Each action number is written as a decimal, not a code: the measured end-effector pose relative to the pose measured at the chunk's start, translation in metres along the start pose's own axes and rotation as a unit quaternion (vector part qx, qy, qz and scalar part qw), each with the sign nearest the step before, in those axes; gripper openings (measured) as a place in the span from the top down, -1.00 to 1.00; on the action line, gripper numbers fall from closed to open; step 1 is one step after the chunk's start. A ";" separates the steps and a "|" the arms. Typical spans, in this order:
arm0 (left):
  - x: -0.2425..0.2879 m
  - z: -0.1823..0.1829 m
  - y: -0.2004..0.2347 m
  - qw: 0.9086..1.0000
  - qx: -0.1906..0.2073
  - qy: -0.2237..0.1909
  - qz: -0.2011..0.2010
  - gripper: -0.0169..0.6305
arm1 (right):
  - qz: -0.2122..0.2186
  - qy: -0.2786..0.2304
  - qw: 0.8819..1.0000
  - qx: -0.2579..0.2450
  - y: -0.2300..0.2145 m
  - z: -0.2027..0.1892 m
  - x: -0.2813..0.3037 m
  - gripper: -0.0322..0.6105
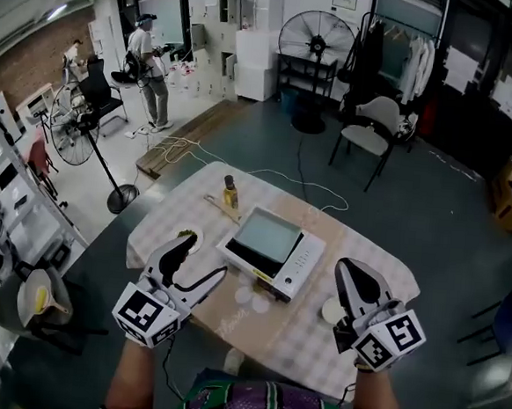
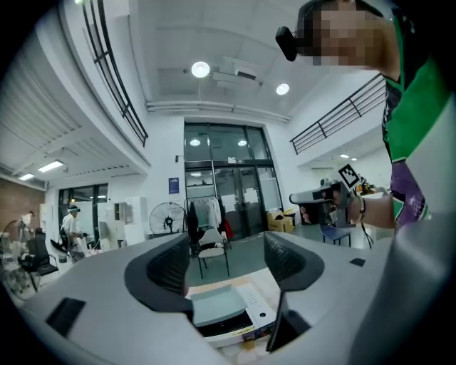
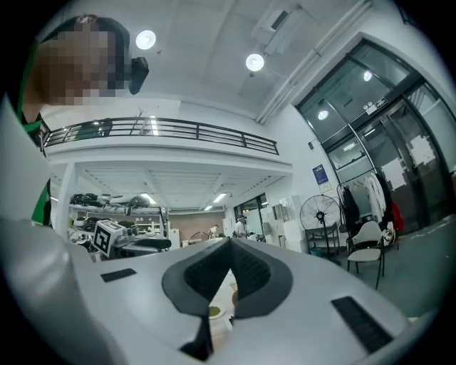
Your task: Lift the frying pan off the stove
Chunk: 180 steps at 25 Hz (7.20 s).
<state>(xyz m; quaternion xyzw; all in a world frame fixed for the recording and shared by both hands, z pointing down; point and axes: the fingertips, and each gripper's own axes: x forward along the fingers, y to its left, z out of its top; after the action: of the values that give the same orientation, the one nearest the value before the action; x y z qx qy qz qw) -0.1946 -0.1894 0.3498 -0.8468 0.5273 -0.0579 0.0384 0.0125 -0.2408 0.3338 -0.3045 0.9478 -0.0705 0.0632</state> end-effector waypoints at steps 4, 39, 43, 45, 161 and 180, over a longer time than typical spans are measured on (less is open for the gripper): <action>0.024 -0.020 0.014 0.998 0.042 0.026 -0.040 -0.32 | -0.008 0.004 1.000 -0.003 -0.004 -0.004 0.014 0.88; 0.165 -0.203 0.128 0.920 0.204 0.272 -0.195 -0.36 | -0.083 0.012 0.996 0.015 -0.058 -0.043 0.086 0.88; 0.186 -0.229 0.139 0.902 0.225 0.294 -0.223 -0.36 | -0.103 0.012 0.994 0.019 -0.067 -0.053 0.097 0.88; 0.192 -0.245 0.146 0.891 0.237 0.307 -0.237 -0.36 | -0.116 0.012 0.993 0.023 -0.068 -0.058 0.102 0.88; 0.119 -0.131 -0.061 0.964 -0.111 0.239 -0.022 0.49 | -0.267 0.062 0.961 0.029 -0.130 -0.063 -0.114 0.88; 0.068 -0.070 -0.068 0.984 -0.109 0.137 0.034 0.49 | -0.266 0.004 0.963 -0.037 -0.078 0.000 -0.122 0.88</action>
<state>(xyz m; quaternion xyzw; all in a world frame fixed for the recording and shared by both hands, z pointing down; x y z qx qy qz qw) -0.1141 -0.2213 0.4316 -0.8116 0.5591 -0.1146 -0.1248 0.1549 -0.2320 0.3563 -0.5479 0.8345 -0.0510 0.0274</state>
